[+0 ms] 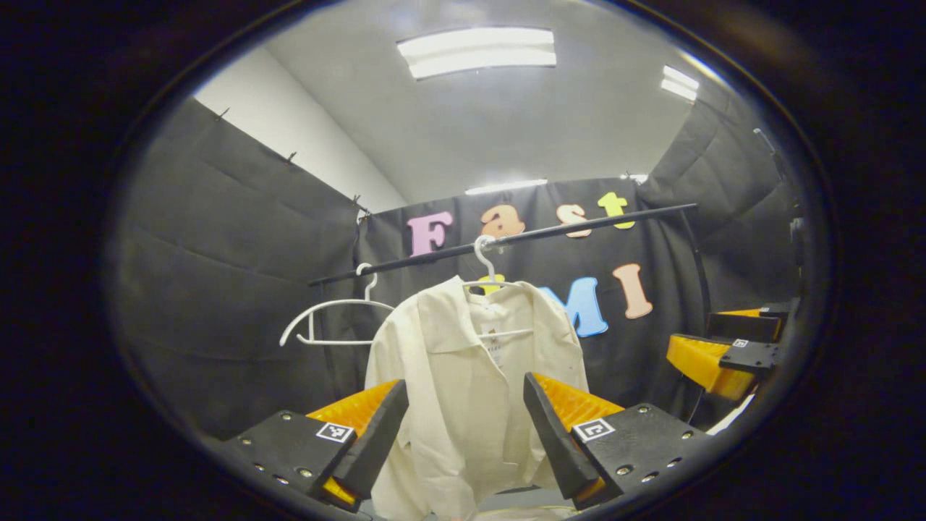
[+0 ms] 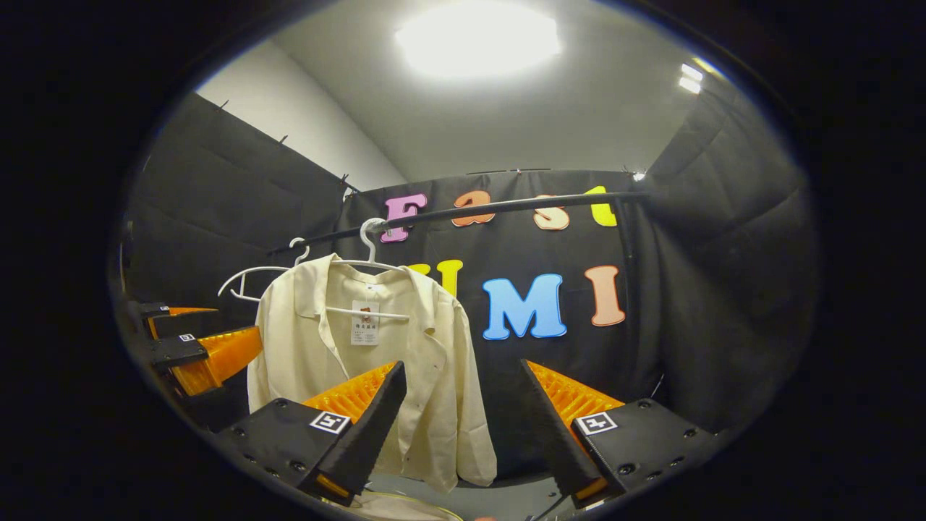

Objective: Grasp the clothes on the hanger with both hands and then place them into the laundry hamper below.

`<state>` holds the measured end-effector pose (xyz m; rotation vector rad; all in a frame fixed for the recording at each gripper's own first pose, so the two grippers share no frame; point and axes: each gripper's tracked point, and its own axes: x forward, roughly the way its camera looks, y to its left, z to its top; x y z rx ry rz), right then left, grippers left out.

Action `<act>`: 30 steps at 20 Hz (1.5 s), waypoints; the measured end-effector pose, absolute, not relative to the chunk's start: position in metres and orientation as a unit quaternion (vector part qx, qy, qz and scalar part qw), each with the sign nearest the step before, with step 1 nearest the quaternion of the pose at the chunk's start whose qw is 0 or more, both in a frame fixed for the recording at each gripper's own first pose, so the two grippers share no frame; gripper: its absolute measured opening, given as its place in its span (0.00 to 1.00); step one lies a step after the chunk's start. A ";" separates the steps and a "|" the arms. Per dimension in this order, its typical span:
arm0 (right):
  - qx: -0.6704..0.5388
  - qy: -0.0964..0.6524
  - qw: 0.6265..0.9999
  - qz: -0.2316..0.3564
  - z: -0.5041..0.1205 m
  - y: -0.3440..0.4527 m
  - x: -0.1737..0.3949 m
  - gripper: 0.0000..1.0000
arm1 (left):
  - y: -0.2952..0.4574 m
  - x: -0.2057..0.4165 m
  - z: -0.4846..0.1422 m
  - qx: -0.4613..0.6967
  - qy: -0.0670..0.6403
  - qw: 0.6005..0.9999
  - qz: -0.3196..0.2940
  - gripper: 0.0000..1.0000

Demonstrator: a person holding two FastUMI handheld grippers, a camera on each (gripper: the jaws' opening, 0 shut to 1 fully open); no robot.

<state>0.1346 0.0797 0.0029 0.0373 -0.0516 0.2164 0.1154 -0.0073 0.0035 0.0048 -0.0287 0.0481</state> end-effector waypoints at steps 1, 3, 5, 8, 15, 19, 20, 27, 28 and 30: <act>0.020 -0.026 0.993 0.115 0.003 0.084 0.145 0.97 | -0.009 0.125 0.005 0.002 -0.015 1.000 0.025 0.93; 0.023 -0.025 0.991 0.129 -0.001 0.091 0.164 0.97 | -0.012 0.142 0.003 0.003 -0.016 0.999 0.029 0.94; 0.026 -0.028 0.989 0.143 -0.002 0.099 0.180 0.97 | -0.015 0.160 0.000 0.007 -0.016 0.999 0.033 0.94; 0.029 -0.029 0.986 0.164 -0.006 0.112 0.206 0.98 | -0.019 0.186 -0.004 0.017 -0.016 0.999 0.040 0.94; 0.044 -0.011 0.980 0.196 -0.025 0.142 0.268 0.98 | -0.018 0.237 -0.028 0.035 0.003 0.997 0.066 0.94; 0.048 0.001 0.977 0.206 -0.038 0.160 0.299 0.98 | -0.006 0.258 -0.043 0.049 0.020 0.994 0.093 0.94; 0.049 0.005 0.977 0.207 -0.041 0.163 0.306 0.98 | -0.003 0.263 -0.047 0.048 0.024 0.994 0.100 0.94; 0.054 0.014 0.977 0.206 -0.052 0.186 0.345 0.97 | 0.012 0.286 -0.057 0.056 0.025 0.987 0.147 0.94; 0.056 0.016 0.977 0.203 -0.053 0.188 0.350 0.97 | 0.014 0.289 -0.057 0.059 0.025 0.986 0.152 0.94; 0.062 0.017 0.978 0.201 -0.053 0.192 0.359 0.97 | 0.017 0.294 -0.059 0.062 0.024 0.985 0.161 0.94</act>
